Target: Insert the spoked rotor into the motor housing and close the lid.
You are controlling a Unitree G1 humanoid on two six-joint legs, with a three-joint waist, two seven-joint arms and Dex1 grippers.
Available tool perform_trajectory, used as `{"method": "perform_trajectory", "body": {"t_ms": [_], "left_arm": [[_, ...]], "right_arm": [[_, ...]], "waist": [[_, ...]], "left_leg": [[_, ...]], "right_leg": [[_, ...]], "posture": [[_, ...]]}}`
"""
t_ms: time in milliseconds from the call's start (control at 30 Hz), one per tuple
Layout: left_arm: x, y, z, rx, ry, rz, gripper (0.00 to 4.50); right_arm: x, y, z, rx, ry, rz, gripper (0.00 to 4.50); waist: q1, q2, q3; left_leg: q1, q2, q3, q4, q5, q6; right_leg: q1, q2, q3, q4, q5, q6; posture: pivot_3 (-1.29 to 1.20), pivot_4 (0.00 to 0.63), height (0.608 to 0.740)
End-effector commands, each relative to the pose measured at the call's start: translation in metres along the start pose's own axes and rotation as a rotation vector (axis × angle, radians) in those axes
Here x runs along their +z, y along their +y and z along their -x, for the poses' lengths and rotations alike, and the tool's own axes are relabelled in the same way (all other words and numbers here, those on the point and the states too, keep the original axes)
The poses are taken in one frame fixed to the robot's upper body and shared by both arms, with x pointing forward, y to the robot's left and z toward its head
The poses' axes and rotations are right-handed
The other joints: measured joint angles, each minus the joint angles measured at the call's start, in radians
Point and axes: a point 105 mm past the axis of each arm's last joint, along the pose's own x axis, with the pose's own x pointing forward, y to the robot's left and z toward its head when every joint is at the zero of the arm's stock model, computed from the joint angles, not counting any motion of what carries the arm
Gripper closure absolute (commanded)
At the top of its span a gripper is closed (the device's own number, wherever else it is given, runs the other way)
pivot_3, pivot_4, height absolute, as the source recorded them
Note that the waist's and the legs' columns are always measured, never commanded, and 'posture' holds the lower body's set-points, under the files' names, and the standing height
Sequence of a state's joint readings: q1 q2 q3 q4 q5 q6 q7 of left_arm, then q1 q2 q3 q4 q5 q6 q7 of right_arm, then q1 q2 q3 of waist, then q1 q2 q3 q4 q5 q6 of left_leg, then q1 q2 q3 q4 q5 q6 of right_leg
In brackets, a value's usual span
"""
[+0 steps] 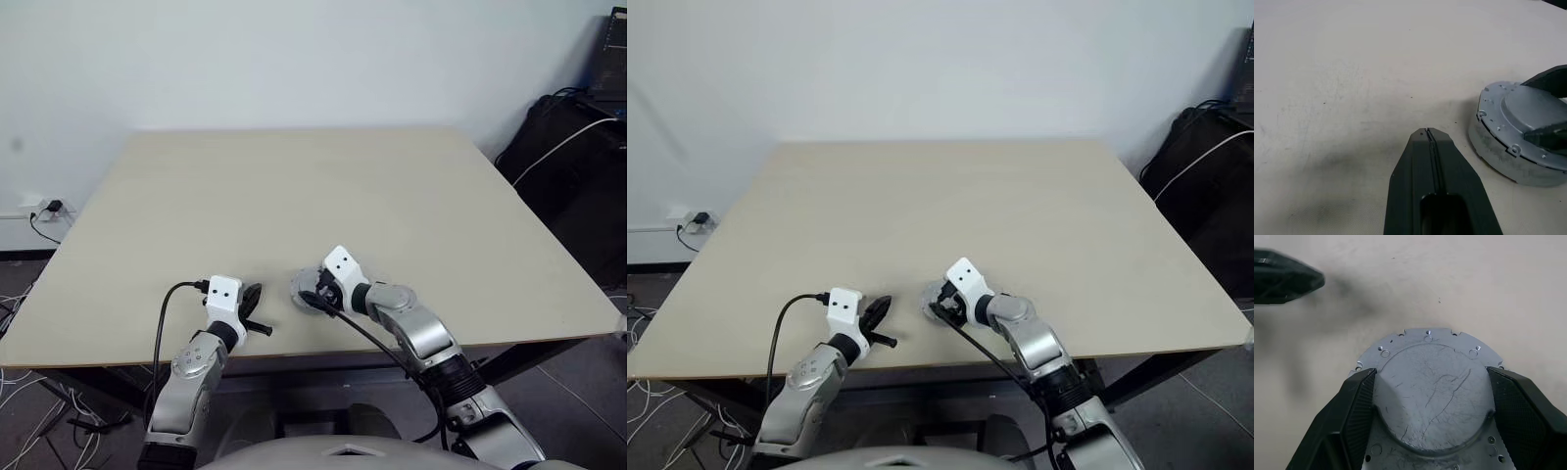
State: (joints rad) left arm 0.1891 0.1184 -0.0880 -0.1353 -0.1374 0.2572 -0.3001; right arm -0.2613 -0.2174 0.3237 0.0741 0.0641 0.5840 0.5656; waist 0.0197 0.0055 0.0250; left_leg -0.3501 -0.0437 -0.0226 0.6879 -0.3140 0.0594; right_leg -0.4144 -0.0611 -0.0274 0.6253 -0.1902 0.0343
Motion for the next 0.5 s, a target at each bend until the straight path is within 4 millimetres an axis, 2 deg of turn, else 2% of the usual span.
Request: {"method": "perform_trajectory", "body": {"t_ms": [33,267,500], "left_arm": [[0.0164,-0.0025,0.0001,-0.01,-0.06,-0.012,4.5],[0.0169,-0.0028,-0.0004,-0.013,-0.06,-0.014,4.5],[0.0167,-0.0024,0.0,-0.009,-0.059,-0.013,4.5]], "right_arm": [[0.0008,-0.0094,0.0036,-0.033,-0.007,0.03,1.31],[-0.0038,-0.0091,0.0039,-0.025,0.021,0.036,1.31],[-0.0047,-0.0138,0.0051,-0.042,0.021,0.136,1.31]], "waist": [[0.001,0.0,0.0],[0.001,0.001,0.0],[0.005,0.001,0.0]], "left_leg": [[0.001,0.0,0.0,0.0,0.0,0.0],[0.001,0.0,0.0,0.0,0.0,0.0],[0.001,0.0,0.0,0.0,0.0,0.001]], "right_leg": [[0.0,0.0,0.0,0.0,0.0,0.0],[0.0,0.0,0.0,0.0,0.0,0.001],[0.0,0.0,0.0,-0.001,-0.001,0.001]], "posture": [[0.0,0.0,0.74],[0.0,0.0,0.74],[0.0,0.0,0.74]]}}
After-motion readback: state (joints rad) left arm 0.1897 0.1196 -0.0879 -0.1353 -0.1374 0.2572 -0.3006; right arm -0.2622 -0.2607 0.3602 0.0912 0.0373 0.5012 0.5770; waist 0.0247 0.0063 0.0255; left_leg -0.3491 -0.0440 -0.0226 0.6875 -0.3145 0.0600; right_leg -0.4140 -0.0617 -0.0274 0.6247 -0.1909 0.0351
